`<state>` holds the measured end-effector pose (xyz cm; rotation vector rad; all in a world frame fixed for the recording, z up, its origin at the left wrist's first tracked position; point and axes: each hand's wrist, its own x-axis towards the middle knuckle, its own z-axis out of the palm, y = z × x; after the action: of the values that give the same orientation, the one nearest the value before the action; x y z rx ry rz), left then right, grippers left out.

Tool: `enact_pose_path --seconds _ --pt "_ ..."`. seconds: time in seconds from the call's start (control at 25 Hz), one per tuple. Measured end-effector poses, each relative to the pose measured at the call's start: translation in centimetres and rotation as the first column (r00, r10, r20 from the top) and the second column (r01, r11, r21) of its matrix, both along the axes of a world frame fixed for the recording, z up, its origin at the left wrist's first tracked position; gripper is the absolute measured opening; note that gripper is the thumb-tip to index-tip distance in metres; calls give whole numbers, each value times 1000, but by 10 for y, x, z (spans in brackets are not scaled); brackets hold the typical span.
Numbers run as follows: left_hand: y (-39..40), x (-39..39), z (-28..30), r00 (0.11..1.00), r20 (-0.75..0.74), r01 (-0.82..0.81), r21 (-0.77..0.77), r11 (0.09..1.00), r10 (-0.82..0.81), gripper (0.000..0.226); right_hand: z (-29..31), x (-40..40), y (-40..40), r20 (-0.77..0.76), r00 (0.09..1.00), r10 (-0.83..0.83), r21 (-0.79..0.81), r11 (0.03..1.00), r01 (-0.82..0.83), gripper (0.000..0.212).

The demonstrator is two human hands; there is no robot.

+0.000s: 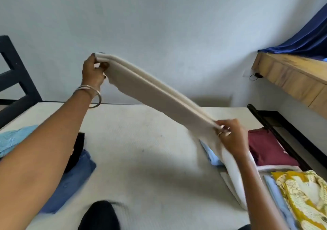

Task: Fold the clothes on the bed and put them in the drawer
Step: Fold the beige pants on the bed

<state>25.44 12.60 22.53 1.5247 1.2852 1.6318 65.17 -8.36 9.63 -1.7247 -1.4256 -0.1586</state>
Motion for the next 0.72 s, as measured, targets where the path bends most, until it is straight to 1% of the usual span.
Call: enact_pose_path --seconds 0.04,0.08,0.12,0.16,0.2,0.24,0.28,0.32,0.36,0.4,0.44,0.48,0.52,0.56,0.6,0.64,0.68,0.72 --pt "-10 -18 -25 991 132 34 -43 999 -28 19 -30 -27 -7 -1 998 71 -47 996 -71 17" --pt "-18 -41 -61 975 223 23 -91 996 -2 28 -65 -58 -13 3 984 179 -124 976 -177 21" --pt "-33 -65 -96 958 277 -29 -173 984 77 31 -105 -88 -15 7 954 301 -220 931 -292 28" --pt "-43 -93 -138 933 313 -85 -287 954 178 31 -144 -117 -18 10 917 398 -340 864 -371 35" --pt "-59 -120 -181 909 318 -112 -440 891 271 31 -180 -140 -21 20 876 481 -451 787 -422 39" --pt "-76 -143 -224 895 275 -129 -592 796 350 34 -209 -160 -25 10 822 570 -573 677 -462 43" --pt "-96 -162 -263 888 200 -142 -736 661 414 39 -233 -175 -27 -21 763 647 -688 544 -480 45" --pt "-113 -177 -304 840 184 -126 -849 513 510 42 -252 -185 -30 -60 708 703 -781 409 -472 45" --pt "-131 -176 -327 786 207 -58 -913 403 582 44 -263 -190 -33 -85 702 707 -815 356 -458 44" --pt "-141 -172 -347 744 247 1 -930 368 621 45 -267 -195 -33 -82 729 680 -812 379 -445 43" --pt "-145 -166 -361 717 291 37 -923 382 633 42 -271 -199 -31 -67 763 643 -790 433 -434 41" --pt "-143 -158 -372 712 311 43 -914 403 629 34 -276 -201 -30 -56 804 592 -767 489 -414 42" --pt "-141 -145 -370 730 305 57 -919 390 611 25 -280 -198 -29 -25 849 527 -762 540 -358 46" --pt "-132 -141 -379 735 298 65 -925 374 609 25 -283 -194 -29 3 887 461 -761 576 -297 53" --pt "-127 -134 -382 741 278 65 -935 347 611 34 -286 -189 -31 11 913 409 -780 575 -248 58" --pt "-119 -131 -392 728 263 38 -937 347 633 53 -289 -183 -31 30 932 361 -781 590 -203 61" --pt "-112 -128 -395 708 209 -14 -951 310 675 76 -288 -177 -29 38 951 307 -772 613 -168 62" --pt "-106 -127 -400 712 116 -92 -962 256 693 92 -286 -169 -23 32 969 243 -756 641 -136 60"
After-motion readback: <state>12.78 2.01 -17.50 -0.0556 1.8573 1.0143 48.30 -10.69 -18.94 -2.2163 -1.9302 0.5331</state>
